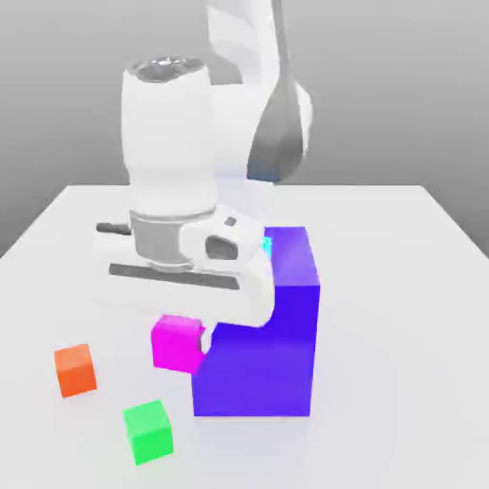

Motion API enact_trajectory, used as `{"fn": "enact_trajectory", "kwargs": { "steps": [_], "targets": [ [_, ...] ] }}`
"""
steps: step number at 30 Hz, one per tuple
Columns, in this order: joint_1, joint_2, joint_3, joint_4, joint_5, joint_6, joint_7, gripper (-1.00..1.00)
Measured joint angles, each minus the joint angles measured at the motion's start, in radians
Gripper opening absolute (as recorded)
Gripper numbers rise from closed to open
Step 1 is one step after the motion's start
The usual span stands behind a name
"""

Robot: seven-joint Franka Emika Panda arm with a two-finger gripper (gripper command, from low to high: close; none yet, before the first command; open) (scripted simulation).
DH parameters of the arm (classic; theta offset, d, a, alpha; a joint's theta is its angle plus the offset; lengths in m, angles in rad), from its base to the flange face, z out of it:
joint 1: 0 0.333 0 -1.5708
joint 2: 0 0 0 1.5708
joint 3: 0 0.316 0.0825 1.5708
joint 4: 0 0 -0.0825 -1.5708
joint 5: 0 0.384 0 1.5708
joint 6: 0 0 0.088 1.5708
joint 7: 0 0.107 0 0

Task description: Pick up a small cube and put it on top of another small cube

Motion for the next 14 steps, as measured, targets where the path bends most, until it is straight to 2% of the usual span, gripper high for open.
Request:
{"fn": "enact_trajectory", "kwargs": {
  "steps": [5, 11, 12, 14],
  "targets": [
    [-0.041, 0.123, 0.004, 0.014, 0.114, 0.046, -0.188, -1.0],
    [-0.124, 0.286, 0.124, 0.03, 0.317, 0.165, -0.342, -1.0],
    [-0.129, 0.3, 0.133, 0.031, 0.336, 0.175, -0.356, 1.0],
    [-0.129, 0.3, 0.133, 0.031, 0.336, 0.175, -0.356, 1.0]
  ]
}}
